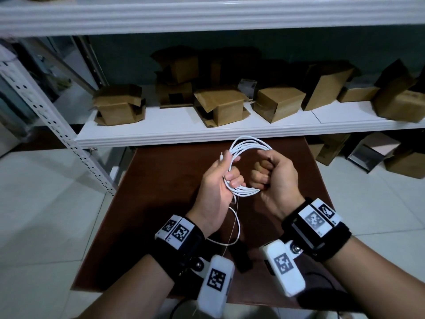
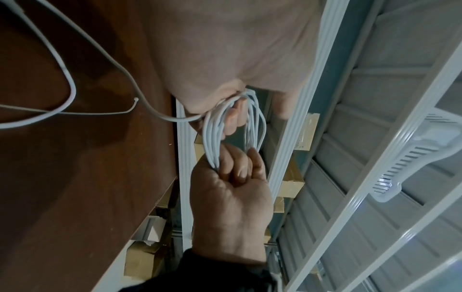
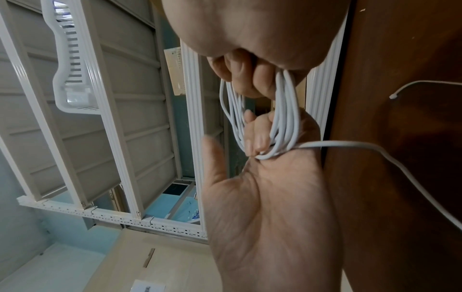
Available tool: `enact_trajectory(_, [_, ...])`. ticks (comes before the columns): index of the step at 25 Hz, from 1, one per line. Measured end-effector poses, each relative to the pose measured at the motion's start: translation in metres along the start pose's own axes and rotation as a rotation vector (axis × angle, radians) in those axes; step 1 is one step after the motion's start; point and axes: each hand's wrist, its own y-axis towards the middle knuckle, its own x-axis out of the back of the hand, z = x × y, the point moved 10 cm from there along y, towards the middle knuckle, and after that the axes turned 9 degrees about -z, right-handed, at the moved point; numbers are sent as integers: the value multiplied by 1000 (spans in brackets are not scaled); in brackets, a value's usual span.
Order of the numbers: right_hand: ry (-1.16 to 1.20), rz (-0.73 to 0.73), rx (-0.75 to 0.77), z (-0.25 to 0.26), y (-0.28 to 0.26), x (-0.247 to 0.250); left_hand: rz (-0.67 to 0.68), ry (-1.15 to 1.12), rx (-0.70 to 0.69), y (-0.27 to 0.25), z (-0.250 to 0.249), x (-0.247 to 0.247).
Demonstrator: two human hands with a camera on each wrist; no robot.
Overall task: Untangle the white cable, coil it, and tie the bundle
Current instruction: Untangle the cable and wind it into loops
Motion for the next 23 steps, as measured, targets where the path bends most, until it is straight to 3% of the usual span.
enact_trajectory(3, [53, 69, -36, -3, -4, -8, -22, 17, -41, 4, -6, 4])
enact_trajectory(7, [114, 224, -144, -9, -12, -22, 40, -164, 76, 6, -15, 3])
enact_trajectory(9, [70, 327, -195, -15, -20, -30, 51, -150, 100, 4, -20, 3])
enact_trajectory(12, [-24, 444, -245, -16, -26, -34, 57, 50, 41, 2, -28, 4])
enact_trajectory(16, [-344, 559, -307, -13, -28, -30, 137, 429, 7, -7, -25, -2])
enact_trajectory(19, [-502, 524, -350, -12, -33, -22, 190, 592, 28, -8, -25, 1])
enact_trajectory(23, [-560, 430, -273, 2, -35, -21, 206, 518, 56, -7, -34, 4])
